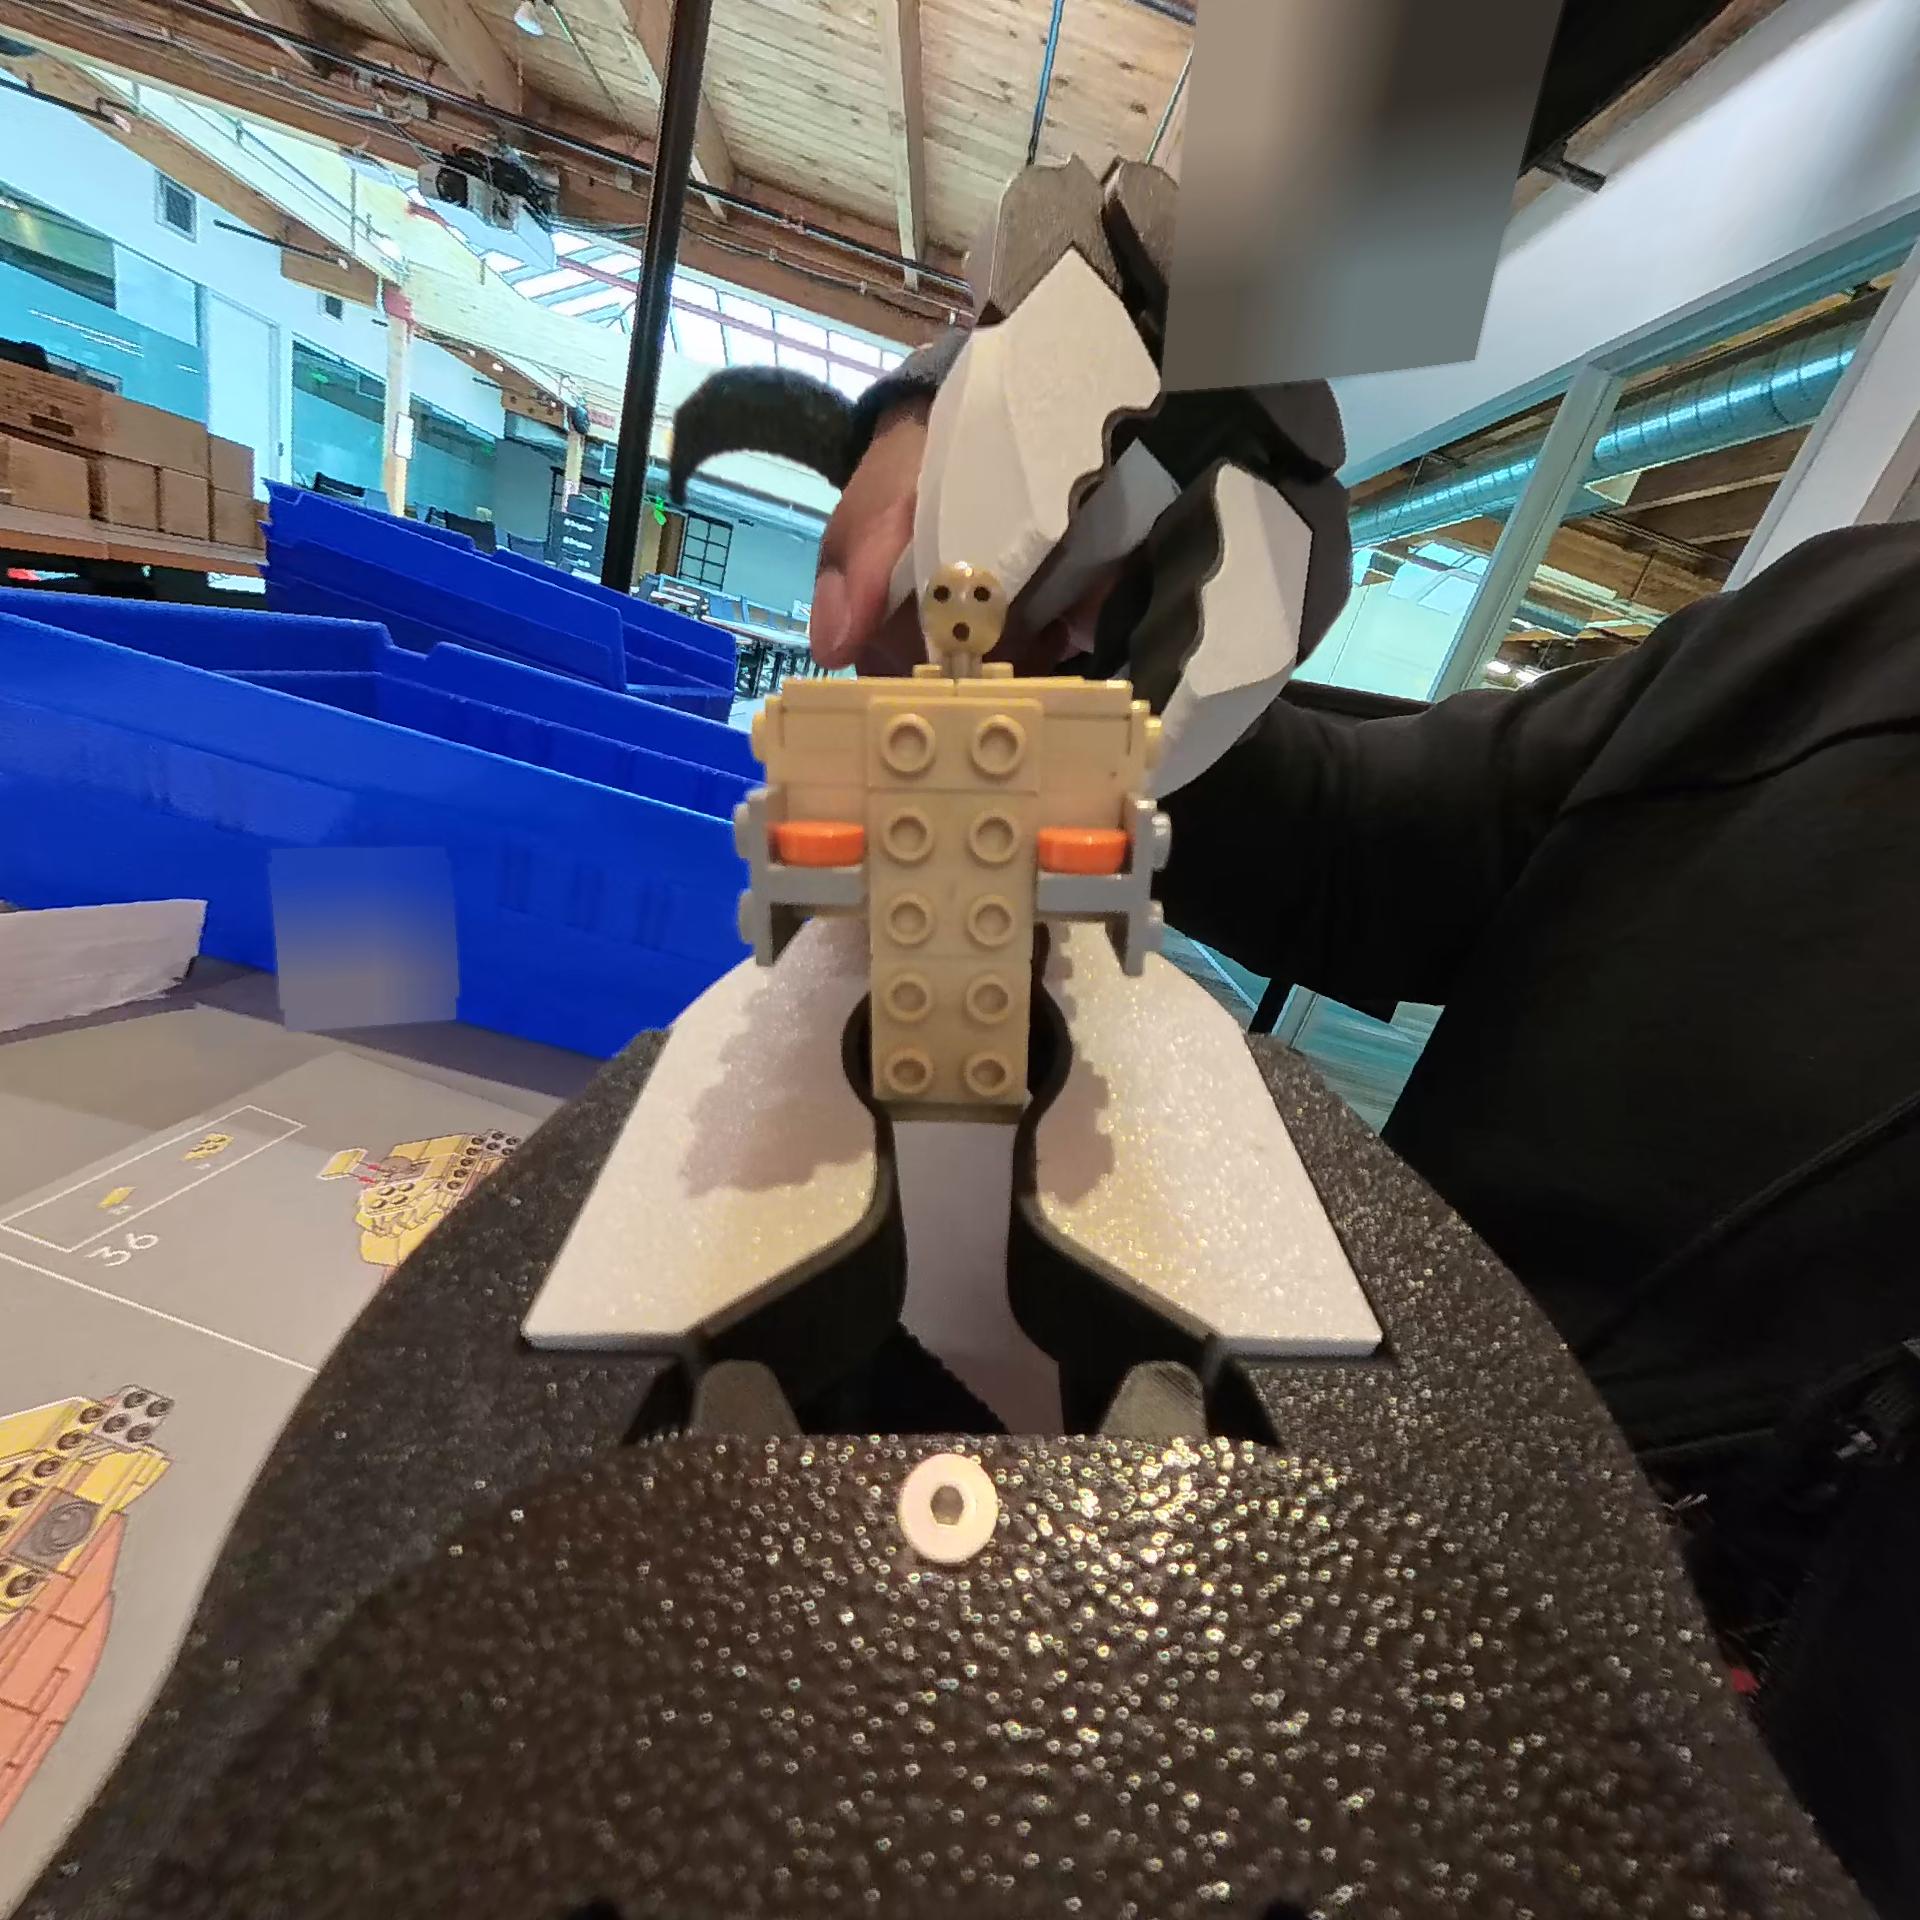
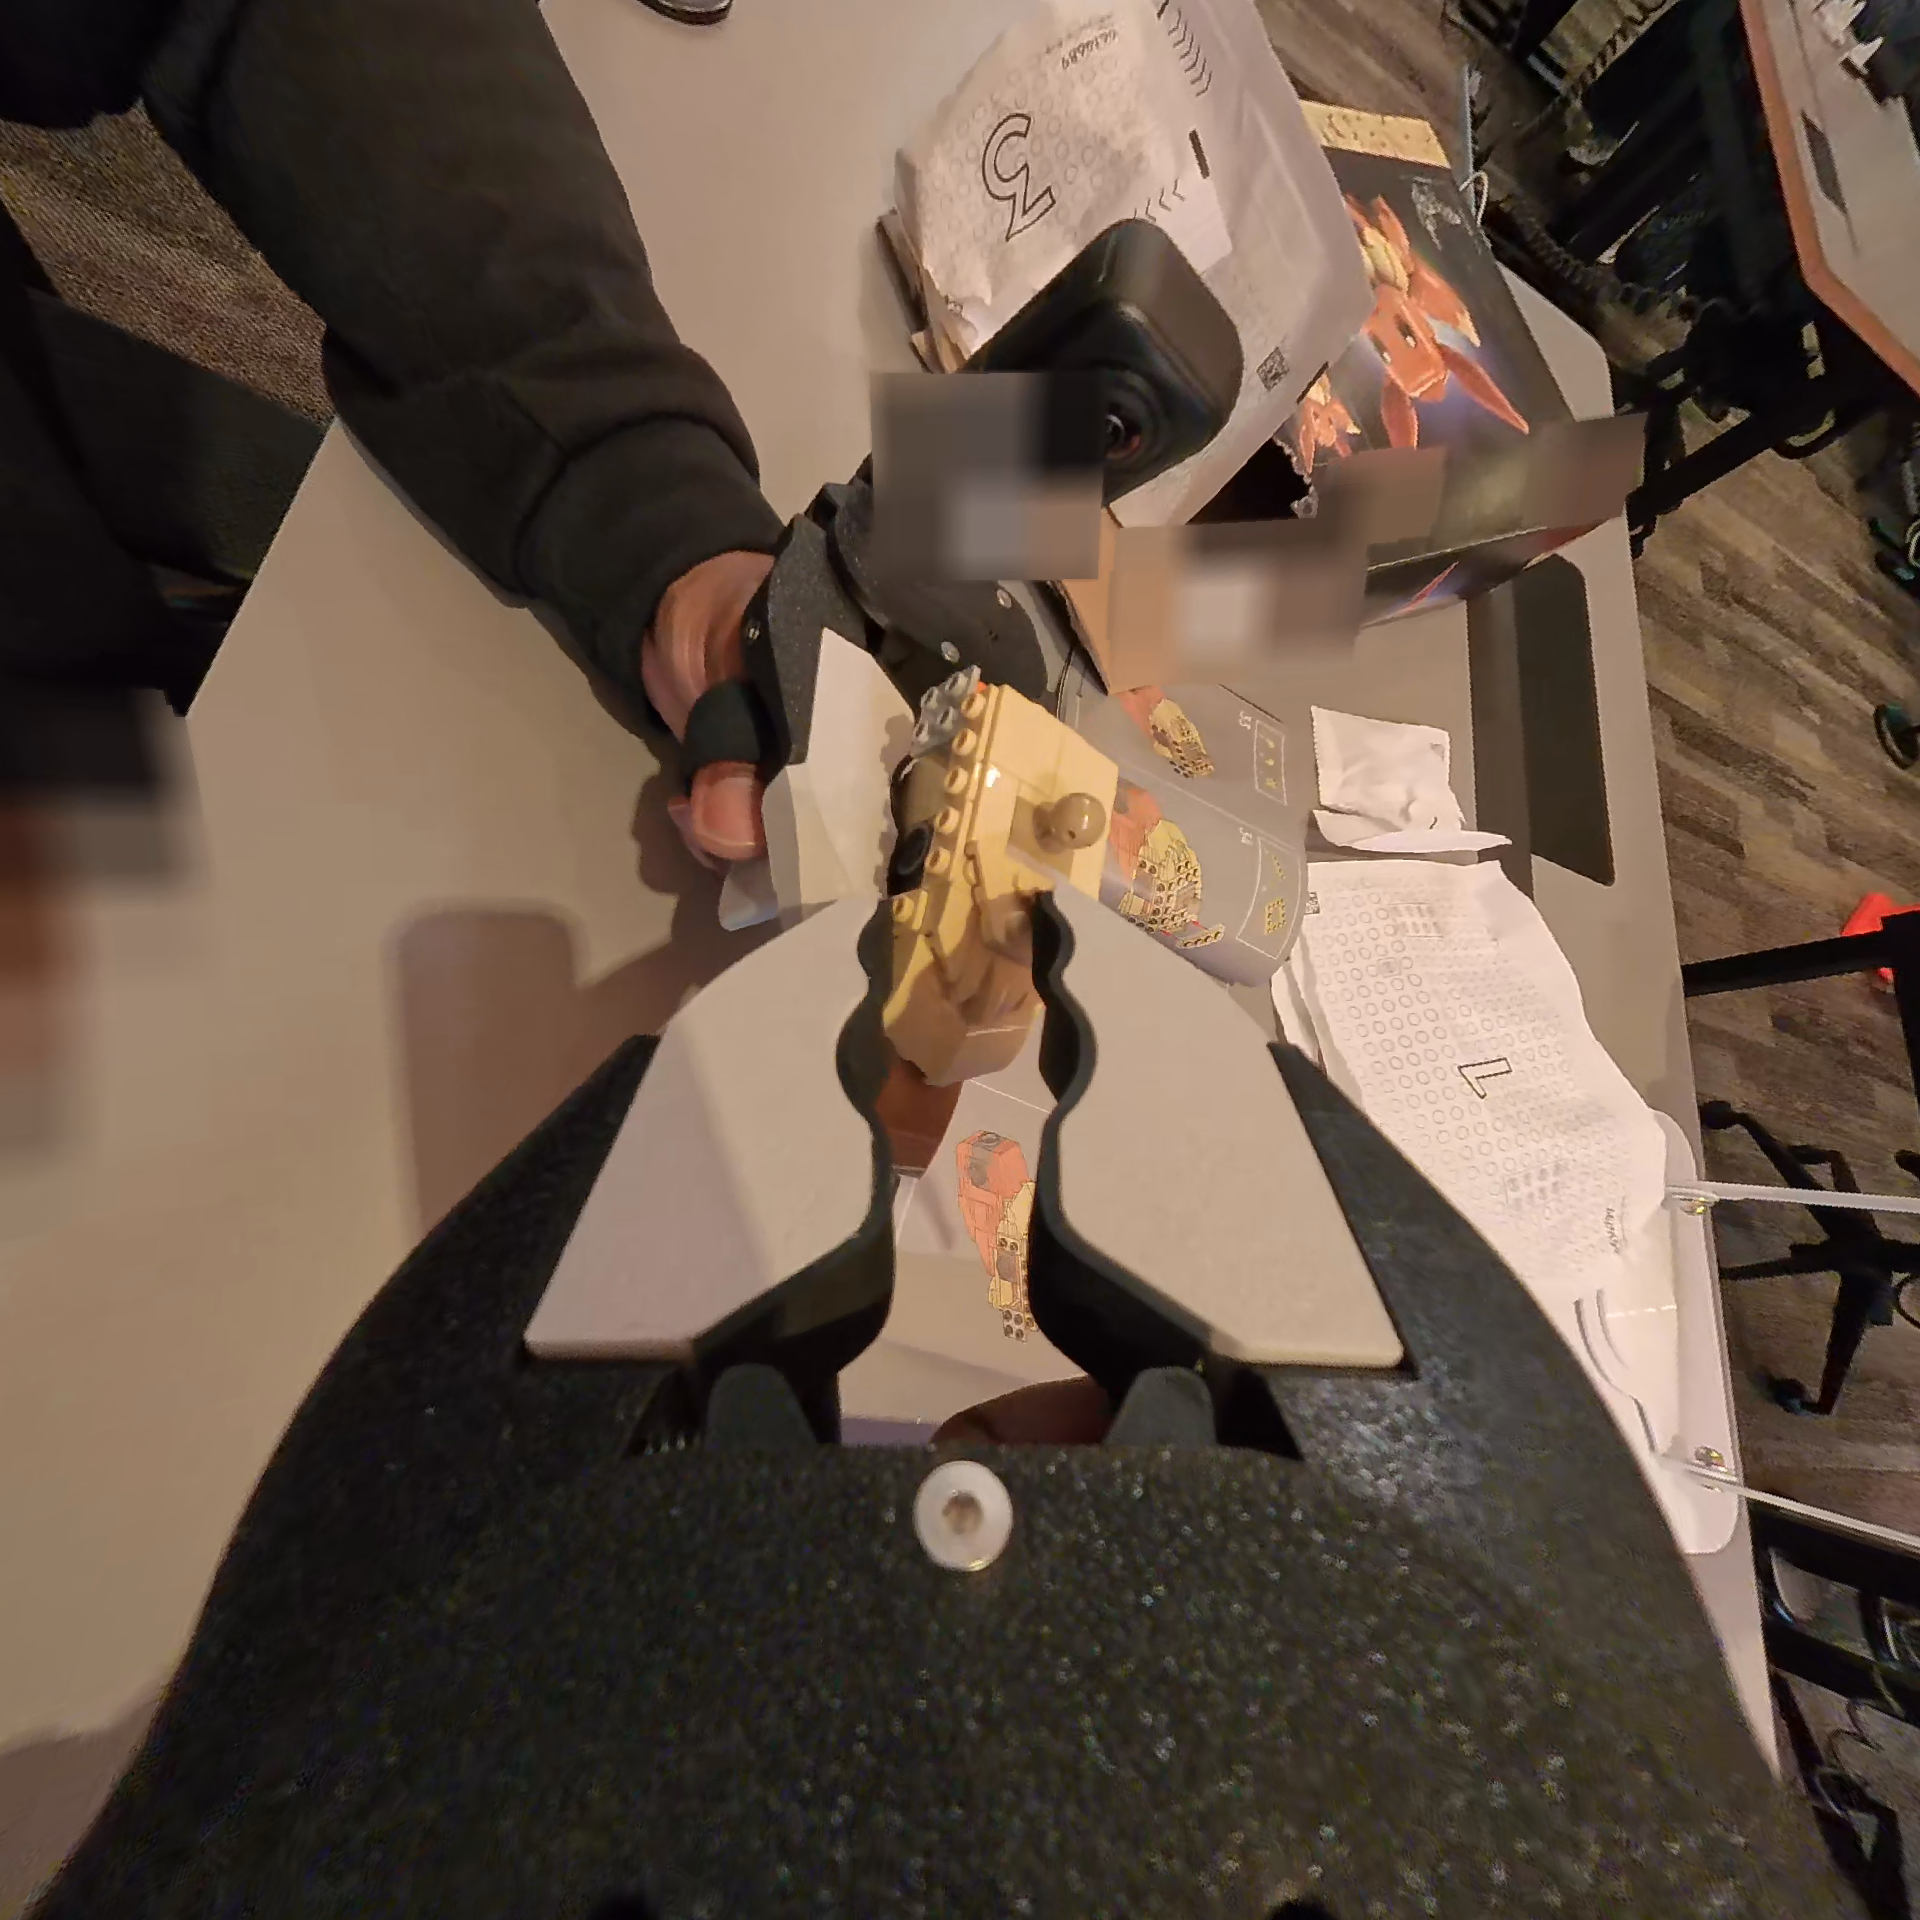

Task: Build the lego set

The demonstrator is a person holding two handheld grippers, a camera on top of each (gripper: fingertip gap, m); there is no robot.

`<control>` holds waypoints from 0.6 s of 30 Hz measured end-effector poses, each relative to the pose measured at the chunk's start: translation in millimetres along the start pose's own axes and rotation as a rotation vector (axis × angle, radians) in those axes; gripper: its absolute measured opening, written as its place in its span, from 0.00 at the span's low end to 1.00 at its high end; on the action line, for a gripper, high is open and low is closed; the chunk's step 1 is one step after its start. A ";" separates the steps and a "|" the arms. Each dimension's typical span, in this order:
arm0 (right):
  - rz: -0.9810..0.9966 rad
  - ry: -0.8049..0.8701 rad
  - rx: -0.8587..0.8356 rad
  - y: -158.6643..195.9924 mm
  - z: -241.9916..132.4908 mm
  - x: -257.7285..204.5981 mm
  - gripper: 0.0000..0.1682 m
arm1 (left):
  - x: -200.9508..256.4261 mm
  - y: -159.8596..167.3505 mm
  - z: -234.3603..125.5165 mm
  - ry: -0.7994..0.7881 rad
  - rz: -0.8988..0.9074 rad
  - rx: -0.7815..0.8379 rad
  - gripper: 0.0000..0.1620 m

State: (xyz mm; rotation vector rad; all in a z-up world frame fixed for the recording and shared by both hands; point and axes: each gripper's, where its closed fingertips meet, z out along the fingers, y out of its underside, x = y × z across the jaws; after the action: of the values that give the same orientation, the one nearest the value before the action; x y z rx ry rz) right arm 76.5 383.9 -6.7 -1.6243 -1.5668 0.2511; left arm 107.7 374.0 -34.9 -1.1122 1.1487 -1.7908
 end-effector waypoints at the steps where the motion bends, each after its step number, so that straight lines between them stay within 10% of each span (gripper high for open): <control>1: 0.002 0.001 -0.001 0.1 -0.2 -0.2 0.15 | 0.1 0.3 0.2 0.000 0.001 -0.002 0.12; 18: -0.005 0.072 0.118 -15.0 -4.9 2.0 0.16 | 9.5 -11.5 0.8 0.059 -0.002 0.078 0.12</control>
State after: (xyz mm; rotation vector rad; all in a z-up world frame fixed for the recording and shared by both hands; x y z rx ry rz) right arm 69.2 381.5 7.2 -1.5221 -1.4739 0.2740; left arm 103.7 369.2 -21.3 -1.0215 1.1020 -1.8650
